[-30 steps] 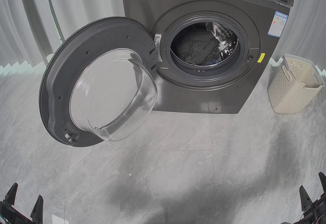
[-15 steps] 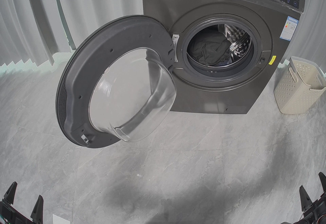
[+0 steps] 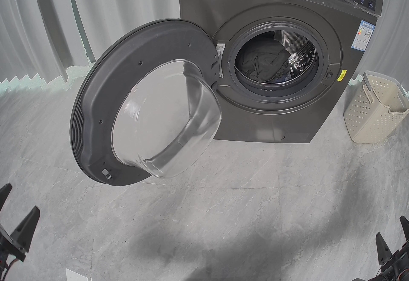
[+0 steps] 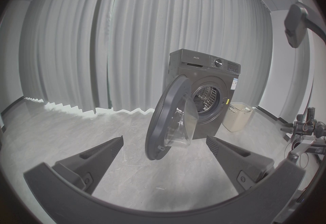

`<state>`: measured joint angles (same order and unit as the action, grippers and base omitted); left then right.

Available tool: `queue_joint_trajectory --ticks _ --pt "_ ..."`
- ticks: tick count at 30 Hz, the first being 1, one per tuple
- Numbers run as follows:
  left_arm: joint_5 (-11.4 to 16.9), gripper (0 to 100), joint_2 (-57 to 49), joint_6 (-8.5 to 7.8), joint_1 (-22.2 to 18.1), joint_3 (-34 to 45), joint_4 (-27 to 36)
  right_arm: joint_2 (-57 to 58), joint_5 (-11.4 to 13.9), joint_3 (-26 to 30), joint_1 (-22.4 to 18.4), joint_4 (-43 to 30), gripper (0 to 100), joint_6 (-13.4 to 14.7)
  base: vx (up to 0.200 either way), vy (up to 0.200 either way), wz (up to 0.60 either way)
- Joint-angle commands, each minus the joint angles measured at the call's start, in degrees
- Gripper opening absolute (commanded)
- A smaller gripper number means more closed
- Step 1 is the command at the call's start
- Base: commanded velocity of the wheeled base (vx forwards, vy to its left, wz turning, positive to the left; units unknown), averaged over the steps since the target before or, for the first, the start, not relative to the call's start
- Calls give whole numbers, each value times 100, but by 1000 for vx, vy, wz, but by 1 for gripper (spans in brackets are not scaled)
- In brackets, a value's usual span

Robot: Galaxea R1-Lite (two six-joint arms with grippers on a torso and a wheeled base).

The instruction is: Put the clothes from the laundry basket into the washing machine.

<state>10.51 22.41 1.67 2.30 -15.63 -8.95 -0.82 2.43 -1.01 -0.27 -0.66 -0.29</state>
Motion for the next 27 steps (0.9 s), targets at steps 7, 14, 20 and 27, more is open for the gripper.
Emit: queue_joint_trajectory --ticks 7,14,20,27 --pt "628 100 4615 0 218 -784 -2928 55 4 84 0 -4 100 3 0 0 0" --pt "645 100 5248 -9 235 -1135 -3333 55 4 84 0 4 100 3 0 0 0" --pt "663 100 5362 -9 482 -1329 -3342 55 4 84 9 4 100 3 0 0 0" --pt "953 100 4870 88 1536 -1109 -3298 55 4 84 9 4 100 3 0 0 0"
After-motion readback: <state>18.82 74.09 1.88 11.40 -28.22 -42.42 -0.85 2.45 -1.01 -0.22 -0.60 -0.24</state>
